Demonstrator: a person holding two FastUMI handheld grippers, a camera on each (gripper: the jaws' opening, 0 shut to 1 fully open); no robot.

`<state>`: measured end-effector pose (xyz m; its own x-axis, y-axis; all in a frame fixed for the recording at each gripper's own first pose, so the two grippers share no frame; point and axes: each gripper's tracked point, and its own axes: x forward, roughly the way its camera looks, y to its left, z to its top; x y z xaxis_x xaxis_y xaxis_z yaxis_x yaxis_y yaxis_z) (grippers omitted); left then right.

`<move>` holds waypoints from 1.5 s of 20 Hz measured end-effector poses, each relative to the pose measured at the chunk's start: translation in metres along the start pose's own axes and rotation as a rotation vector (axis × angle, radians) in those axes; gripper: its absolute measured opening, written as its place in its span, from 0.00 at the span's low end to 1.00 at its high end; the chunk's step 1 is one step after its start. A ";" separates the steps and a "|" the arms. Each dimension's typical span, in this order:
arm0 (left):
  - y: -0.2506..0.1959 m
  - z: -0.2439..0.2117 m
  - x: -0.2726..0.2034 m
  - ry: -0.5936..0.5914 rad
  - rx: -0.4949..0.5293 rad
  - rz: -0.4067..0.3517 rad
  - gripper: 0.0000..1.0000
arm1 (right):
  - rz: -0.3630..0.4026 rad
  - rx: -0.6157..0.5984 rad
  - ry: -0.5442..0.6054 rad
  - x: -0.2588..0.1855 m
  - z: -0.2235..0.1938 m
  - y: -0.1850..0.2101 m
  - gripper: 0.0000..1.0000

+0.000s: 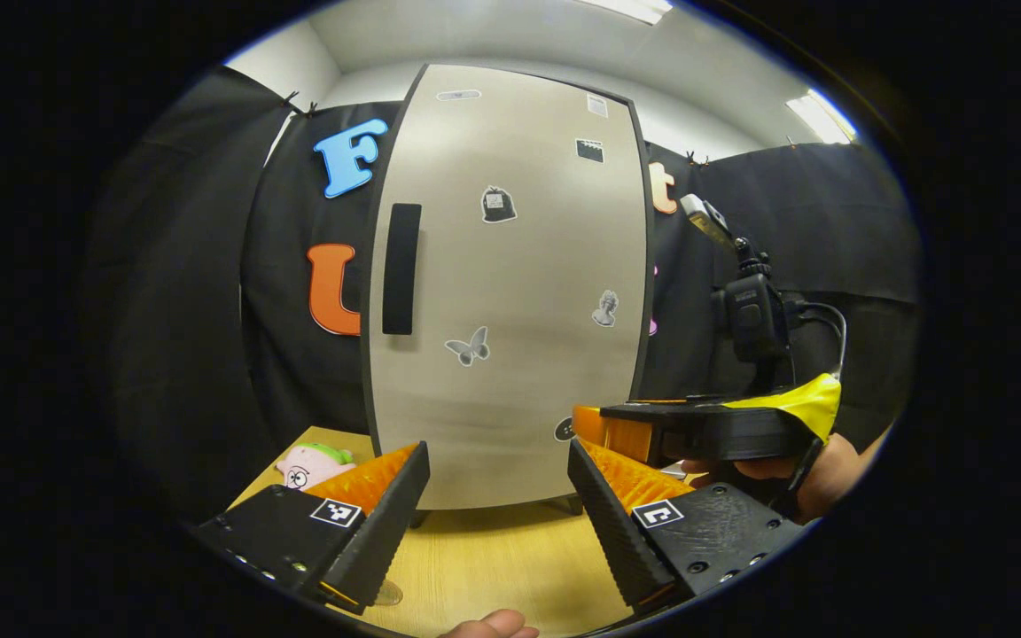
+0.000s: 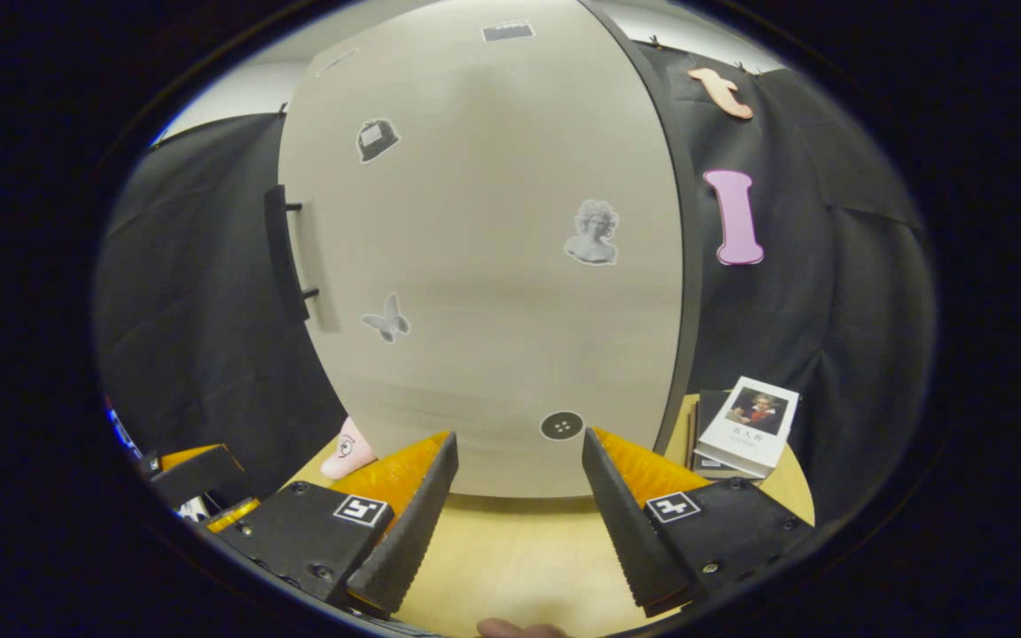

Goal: Open the cabinet door with the right hand, grasp the bottle in the cabinet with the left hand and place it on the coaster, then close the cabinet door with the right hand.

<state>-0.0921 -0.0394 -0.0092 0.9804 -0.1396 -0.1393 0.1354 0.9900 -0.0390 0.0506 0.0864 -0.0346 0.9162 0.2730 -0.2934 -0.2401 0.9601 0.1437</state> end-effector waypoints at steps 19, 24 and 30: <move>0.010 0.006 0.012 -0.009 0.016 -0.010 0.95 | -0.001 0.008 0.011 0.001 -0.004 -0.009 0.92; 0.026 0.013 0.027 -0.020 0.008 0.030 0.95 | -0.033 -0.018 0.004 0.007 0.003 -0.009 0.91; 0.040 0.001 0.032 0.013 0.013 0.055 0.95 | -0.026 -0.064 -0.057 0.004 0.018 0.016 0.92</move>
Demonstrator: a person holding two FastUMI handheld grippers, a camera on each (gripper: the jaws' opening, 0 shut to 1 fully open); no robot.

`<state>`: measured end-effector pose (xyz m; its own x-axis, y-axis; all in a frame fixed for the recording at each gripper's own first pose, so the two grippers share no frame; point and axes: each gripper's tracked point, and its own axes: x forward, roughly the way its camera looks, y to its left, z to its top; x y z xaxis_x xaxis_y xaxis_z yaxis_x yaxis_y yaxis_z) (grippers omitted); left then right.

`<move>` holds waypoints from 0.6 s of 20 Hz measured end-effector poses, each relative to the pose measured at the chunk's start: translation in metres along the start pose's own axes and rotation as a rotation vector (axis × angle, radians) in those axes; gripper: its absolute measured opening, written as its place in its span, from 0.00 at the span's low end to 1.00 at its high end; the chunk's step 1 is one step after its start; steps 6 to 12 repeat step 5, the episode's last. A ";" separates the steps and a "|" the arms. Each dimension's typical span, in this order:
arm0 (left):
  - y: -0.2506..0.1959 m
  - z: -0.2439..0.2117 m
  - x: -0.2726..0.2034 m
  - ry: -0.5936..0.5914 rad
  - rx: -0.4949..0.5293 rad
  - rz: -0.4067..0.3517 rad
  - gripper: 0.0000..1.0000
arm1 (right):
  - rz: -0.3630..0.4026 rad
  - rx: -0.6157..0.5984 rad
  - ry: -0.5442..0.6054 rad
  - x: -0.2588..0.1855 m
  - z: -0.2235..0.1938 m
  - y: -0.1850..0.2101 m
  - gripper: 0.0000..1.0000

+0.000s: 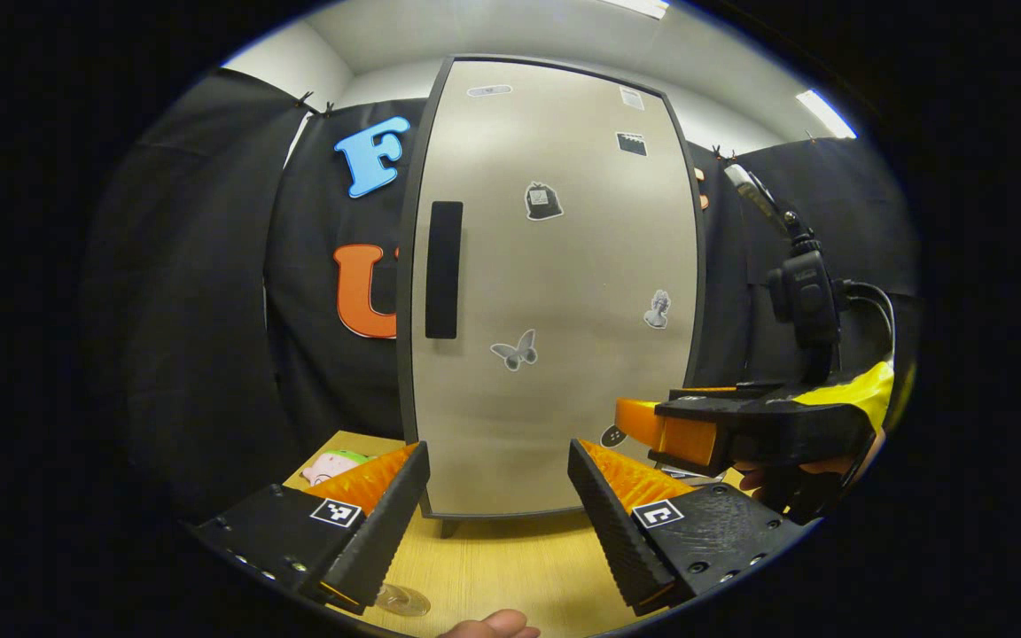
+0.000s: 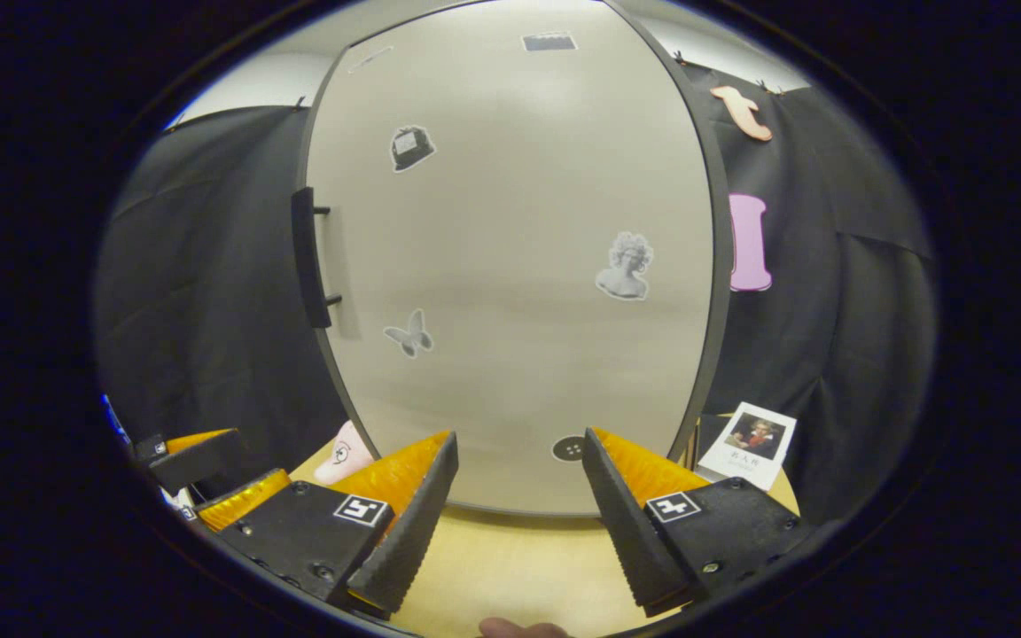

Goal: Open the cabinet door with the right hand, grasp the bottle in the cabinet with the left hand and place it on the coaster, then close the cabinet door with the right hand.

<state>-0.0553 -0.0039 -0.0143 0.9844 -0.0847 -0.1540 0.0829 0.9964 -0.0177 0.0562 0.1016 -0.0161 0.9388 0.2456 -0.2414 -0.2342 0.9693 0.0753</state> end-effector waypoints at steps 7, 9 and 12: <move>0.010 0.007 0.009 -0.009 0.001 -0.038 0.95 | -0.031 0.019 -0.046 -0.004 0.005 0.014 0.92; 0.010 0.007 0.009 -0.009 0.001 -0.038 0.95 | -0.031 0.019 -0.046 -0.004 0.005 0.014 0.92; 0.010 0.007 0.009 -0.009 0.001 -0.038 0.95 | -0.031 0.019 -0.046 -0.004 0.005 0.014 0.92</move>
